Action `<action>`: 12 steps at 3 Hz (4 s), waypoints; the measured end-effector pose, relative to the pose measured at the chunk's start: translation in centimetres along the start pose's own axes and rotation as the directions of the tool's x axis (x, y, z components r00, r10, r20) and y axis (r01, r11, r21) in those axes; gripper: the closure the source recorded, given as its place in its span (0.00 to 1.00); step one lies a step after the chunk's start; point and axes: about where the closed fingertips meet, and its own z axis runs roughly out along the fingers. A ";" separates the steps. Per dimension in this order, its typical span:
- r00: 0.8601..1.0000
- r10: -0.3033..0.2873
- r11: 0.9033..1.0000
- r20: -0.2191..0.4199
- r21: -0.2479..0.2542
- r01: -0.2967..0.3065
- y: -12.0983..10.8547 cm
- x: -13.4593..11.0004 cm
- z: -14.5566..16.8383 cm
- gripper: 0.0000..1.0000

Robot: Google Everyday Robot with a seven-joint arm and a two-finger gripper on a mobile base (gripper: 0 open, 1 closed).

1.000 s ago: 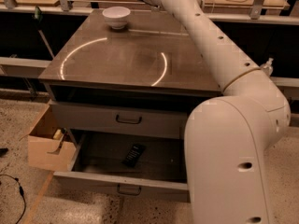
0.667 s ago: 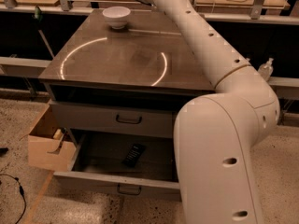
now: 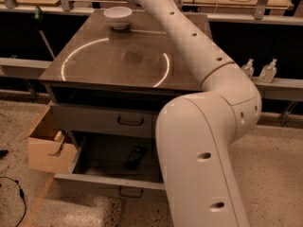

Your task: Place blue chip bag into white bowl

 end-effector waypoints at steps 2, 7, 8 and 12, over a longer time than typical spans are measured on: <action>0.999 -0.041 0.999 0.010 0.020 0.041 3.0 0.8 4.2 1.00; 0.975 -0.182 0.975 -0.125 0.107 0.195 1.7 3.2 6.6 0.00; 0.972 -0.186 0.977 -0.144 0.081 0.198 2.3 3.2 6.5 0.00; 0.946 0.019 0.990 -0.323 0.141 0.029 -9.7 7.9 -5.3 0.00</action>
Offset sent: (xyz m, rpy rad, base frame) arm 0.0518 0.0602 -0.0240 -0.0433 -0.0753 -0.0454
